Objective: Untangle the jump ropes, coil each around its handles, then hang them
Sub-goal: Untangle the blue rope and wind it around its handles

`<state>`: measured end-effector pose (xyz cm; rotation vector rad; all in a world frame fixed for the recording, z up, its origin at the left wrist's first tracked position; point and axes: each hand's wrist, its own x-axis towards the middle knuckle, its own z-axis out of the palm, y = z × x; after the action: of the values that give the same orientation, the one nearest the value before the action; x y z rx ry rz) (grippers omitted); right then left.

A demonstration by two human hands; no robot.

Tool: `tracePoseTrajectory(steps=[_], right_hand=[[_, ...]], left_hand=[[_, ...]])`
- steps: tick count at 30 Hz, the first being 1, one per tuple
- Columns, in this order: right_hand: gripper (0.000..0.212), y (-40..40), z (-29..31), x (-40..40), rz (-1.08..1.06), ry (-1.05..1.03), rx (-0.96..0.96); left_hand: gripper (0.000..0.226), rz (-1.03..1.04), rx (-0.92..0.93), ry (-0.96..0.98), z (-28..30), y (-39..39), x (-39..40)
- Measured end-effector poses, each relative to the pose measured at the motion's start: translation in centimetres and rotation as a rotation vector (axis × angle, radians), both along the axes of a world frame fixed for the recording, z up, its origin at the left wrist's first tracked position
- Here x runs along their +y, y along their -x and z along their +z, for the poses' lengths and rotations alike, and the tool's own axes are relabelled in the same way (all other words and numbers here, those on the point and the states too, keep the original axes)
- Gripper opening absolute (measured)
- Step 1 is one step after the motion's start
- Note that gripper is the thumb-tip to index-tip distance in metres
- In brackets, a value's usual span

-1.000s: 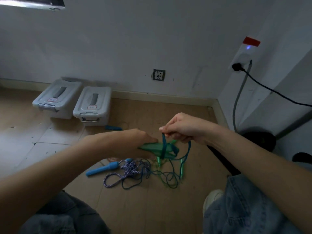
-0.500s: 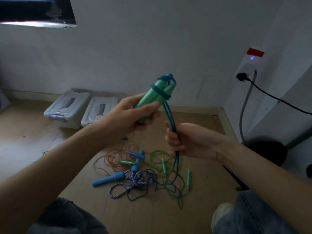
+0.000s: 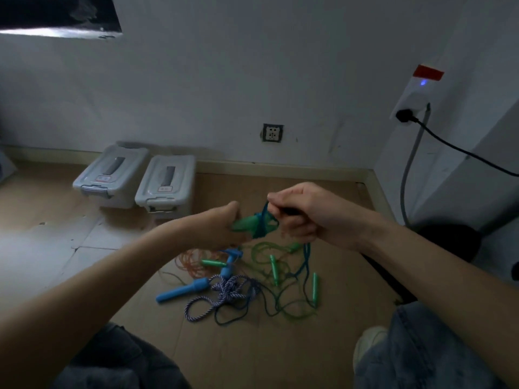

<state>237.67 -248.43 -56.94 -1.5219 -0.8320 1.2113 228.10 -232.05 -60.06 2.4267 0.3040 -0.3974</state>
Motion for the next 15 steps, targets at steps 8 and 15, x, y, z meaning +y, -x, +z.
tracePoseTrajectory(steps=[8,15], right_hand=[[0.04,-0.7,-0.3,-0.2,-0.072,0.246,-0.201],[0.041,-1.1,-0.5,-0.9,0.097,0.352,-0.126]], left_hand=[[0.03,-0.52,-0.078,-0.35,2.3,1.5,-2.7],[0.026,-0.242,-0.312,0.299,4.4,2.2,-2.0]])
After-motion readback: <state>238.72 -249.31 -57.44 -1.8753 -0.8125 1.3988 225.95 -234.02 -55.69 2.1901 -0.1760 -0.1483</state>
